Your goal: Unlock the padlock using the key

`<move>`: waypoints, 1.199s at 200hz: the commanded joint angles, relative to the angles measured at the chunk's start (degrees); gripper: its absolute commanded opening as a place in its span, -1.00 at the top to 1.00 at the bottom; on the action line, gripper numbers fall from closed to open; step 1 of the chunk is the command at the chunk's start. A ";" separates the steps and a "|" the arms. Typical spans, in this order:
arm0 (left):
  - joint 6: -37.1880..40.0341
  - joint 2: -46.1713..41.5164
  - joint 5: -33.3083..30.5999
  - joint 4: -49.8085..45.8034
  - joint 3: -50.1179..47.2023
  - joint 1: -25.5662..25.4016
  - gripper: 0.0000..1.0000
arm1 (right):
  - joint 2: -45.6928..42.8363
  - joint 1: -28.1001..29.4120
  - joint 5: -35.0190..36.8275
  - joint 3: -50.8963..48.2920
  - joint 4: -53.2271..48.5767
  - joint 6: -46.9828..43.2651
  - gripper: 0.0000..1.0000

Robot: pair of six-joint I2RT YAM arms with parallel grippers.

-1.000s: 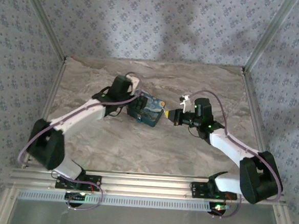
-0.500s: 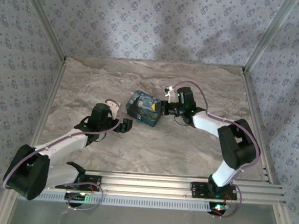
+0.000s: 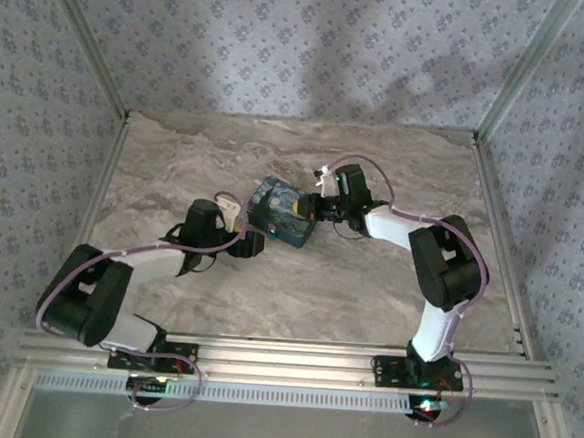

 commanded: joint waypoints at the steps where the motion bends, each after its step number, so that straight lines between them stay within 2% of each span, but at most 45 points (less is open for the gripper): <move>1: -0.58 2.90 4.33 4.97 1.91 0.15 -0.63 | 1.70 0.70 2.49 0.86 -5.83 -1.67 1.00; 118: 0.59 14.55 5.26 9.44 7.53 -2.62 -0.40 | 2.79 1.80 4.02 0.94 -7.68 -1.95 1.00; 155: 1.05 16.17 4.08 11.65 7.87 -2.67 -0.36 | 2.60 1.88 4.25 0.86 -8.02 -2.02 1.00; 240: 0.85 17.88 6.13 8.59 10.89 -4.36 -0.06 | 2.15 1.98 4.92 0.90 -8.49 -2.11 1.00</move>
